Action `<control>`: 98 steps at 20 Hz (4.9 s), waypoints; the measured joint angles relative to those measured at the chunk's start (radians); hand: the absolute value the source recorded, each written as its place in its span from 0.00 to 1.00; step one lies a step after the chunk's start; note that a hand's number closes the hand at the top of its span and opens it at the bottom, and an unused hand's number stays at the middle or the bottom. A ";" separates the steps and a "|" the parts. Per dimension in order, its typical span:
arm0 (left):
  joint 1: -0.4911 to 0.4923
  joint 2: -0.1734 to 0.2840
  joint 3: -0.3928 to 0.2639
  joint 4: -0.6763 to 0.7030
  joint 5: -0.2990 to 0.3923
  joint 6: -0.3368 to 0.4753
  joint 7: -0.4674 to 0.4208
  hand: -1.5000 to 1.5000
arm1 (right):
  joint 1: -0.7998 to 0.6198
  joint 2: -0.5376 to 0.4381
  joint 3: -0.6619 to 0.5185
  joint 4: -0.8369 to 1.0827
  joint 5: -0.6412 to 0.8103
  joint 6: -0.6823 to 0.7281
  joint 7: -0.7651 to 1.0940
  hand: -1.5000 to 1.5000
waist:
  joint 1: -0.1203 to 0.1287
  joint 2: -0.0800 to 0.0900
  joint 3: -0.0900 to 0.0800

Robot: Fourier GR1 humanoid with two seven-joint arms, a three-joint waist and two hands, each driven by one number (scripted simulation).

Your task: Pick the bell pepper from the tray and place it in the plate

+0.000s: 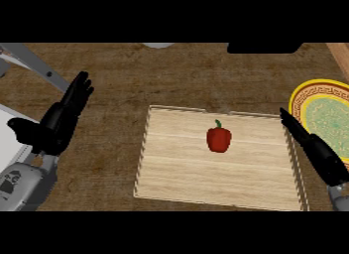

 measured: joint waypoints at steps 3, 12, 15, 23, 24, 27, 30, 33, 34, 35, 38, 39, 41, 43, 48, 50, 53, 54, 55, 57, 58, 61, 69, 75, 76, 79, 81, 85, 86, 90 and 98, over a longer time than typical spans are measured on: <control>0.034 -0.024 -0.004 0.045 0.007 0.004 0.018 0.50 | -0.028 0.018 -0.083 0.002 -0.063 -0.019 -0.016 1.00 | 0.007 -0.012 0.013; 0.180 -0.095 -0.048 0.105 0.044 0.049 0.122 0.50 | -0.077 0.116 -0.370 0.064 -0.116 -0.378 -0.063 0.00 | 0.012 -0.022 0.023; 0.206 -0.113 -0.061 0.089 0.036 0.064 0.137 0.50 | -0.049 0.205 -0.416 0.053 -0.153 -0.427 -0.161 0.00 | 0.015 -0.025 0.024; 0.234 -0.142 -0.036 0.056 0.002 0.054 0.185 0.50 | 0.069 0.166 -0.379 -0.084 -0.098 -0.372 -0.106 0.00 | 0.016 -0.027 0.023; 0.241 -0.144 -0.038 0.058 -0.001 0.053 0.179 0.50 | 0.078 0.143 -0.353 -0.100 -0.076 -0.359 -0.071 0.00 | 0.017 -0.027 0.022; 0.239 -0.148 -0.040 0.055 -0.008 0.060 0.190 0.50 | 0.111 0.061 -0.286 -0.148 -0.027 -0.288 0.028 0.00 | 0.016 -0.027 0.022; 0.241 -0.150 -0.040 0.039 -0.012 0.059 0.199 0.50 | 0.106 -0.003 -0.227 -0.220 0.018 -0.244 0.162 0.00 | 0.020 -0.028 0.021; 0.249 -0.151 -0.035 0.044 -0.016 0.047 0.193 0.50 | 0.080 -0.035 -0.169 -0.286 0.076 -0.233 0.310 0.00 | 0.022 -0.027 0.021; 0.253 -0.155 -0.040 0.033 -0.024 0.054 0.198 0.50 | 0.062 -0.040 -0.150 -0.301 0.097 -0.232 0.363 0.00 | 0.024 -0.027 0.021; 0.242 -0.161 -0.036 0.042 -0.027 0.054 0.200 0.50 | 0.049 -0.041 -0.130 -0.316 0.116 -0.227 0.408 0.00 | 0.024 -0.027 0.022; 0.247 -0.159 -0.015 0.045 -0.023 0.031 0.198 0.50 | 0.007 -0.013 -0.068 -0.356 0.184 -0.231 0.535 0.00 | 0.025 -0.026 0.022; 0.247 -0.154 -0.007 0.045 -0.024 0.024 0.203 0.50 | -0.009 0.008 -0.045 -0.355 0.212 -0.236 0.565 0.00 | 0.025 -0.026 0.022; 0.235 -0.166 0.002 0.061 -0.034 0.016 0.206 0.50 | -0.035 0.035 -0.019 -0.349 0.258 -0.234 0.616 0.00 | 0.025 -0.026 0.022; 0.253 -0.170 0.009 0.055 -0.044 0.007 0.201 0.50 | -0.062 0.060 -0.003 -0.349 0.301 -0.226 0.671 0.00 | 0.025 -0.026 0.023; 0.268 -0.186 0.035 0.044 -0.067 -0.015 0.206 0.50 | -0.103 0.128 0.010 -0.283 0.355 -0.175 0.712 0.00 | 0.025 -0.026 0.023; 0.275 -0.198 0.039 0.038 -0.082 -0.012 0.210 0.50 | -0.103 0.166 0.020 -0.260 0.371 -0.166 0.706 0.00 | 0.025 -0.026 0.023; 0.264 -0.207 0.059 0.054 -0.095 -0.032 0.210 0.50 | -0.104 0.221 0.044 -0.266 0.405 -0.156 0.738 0.00 | 0.023 -0.026 0.023; 0.274 -0.213 0.056 0.028 -0.105 -0.020 0.229 0.50 | -0.111 0.237 0.045 -0.265 0.412 -0.149 0.751 0.00 | 0.024 -0.026 0.023; 0.276 -0.218 0.065 0.040 -0.109 -0.033 0.217 0.50 | -0.106 0.254 0.044 -0.262 0.426 -0.152 0.743 0.00 | 0.023 -0.026 0.023; 0.273 -0.230 0.084 0.051 -0.121 -0.051 0.214 0.50 | -0.099 0.286 0.043 -0.261 0.458 -0.146 0.745 0.00 | 0.023 -0.026 0.023; 0.281 -0.237 0.085 0.044 -0.128 -0.053 0.216 0.50 | -0.104 0.301 0.048 -0.259 0.479 -0.144 0.754 0.00 | 0.023 -0.026 0.023; 0.293 -0.247 0.092 0.015 -0.146 -0.052 0.242 0.50 | -0.102 0.326 0.054 -0.241 0.535 -0.140 0.768 0.00 | 0.023 -0.026 0.023; 0.277 -0.273 0.126 0.001 -0.185 -0.071 0.280 0.50 | -0.161 0.377 0.019 -0.143 0.635 -0.099 0.799 0.00 | 0.023 -0.026 0.023; 0.306 -0.296 0.133 -0.059 -0.218 -0.077 0.315 0.50 | -0.180 0.410 -0.024 -0.032 0.655 -0.079 0.716 0.00 | 0.025 -0.025 0.023; 0.307 -0.305 0.133 -0.052 -0.225 -0.081 0.308 0.50 | -0.184 0.421 -0.026 -0.016 0.665 -0.081 0.708 0.00 | 0.024 -0.025 0.023; 0.297 -0.316 0.146 -0.015 -0.234 -0.093 0.285 0.50 | -0.183 0.432 -0.017 0.030 0.687 -0.073 0.676 1.00 | 0.024 -0.026 0.023; 0.293 -0.318 0.150 -0.019 -0.238 -0.096 0.289 0.50 | -0.220 0.427 -0.018 0.064 0.700 -0.048 0.667 1.00 | 0.023 -0.028 0.020; 0.287 -0.321 0.168 -0.007 -0.245 -0.109 0.290 0.50 | -0.227 0.439 -0.002 0.080 0.763 -0.068 0.642 1.00 | 0.020 -0.032 0.018; 0.298 -0.328 0.159 -0.026 -0.254 -0.104 0.298 0.50 | -0.227 0.445 0.002 0.072 0.775 -0.064 0.650 1.00 | 0.020 -0.031 0.018; 0.295 -0.325 0.187 -0.020 -0.247 -0.127 0.301 0.50 | -0.229 0.461 0.004 0.097 0.828 -0.085 0.632 1.00 | 0.021 -0.031 0.019; 0.293 -0.333 0.196 -0.014 -0.255 -0.120 0.304 0.50 | -0.043 0.505 0.244 -0.107 1.147 -0.177 0.859 1.00 | 0.010 -0.037 0.018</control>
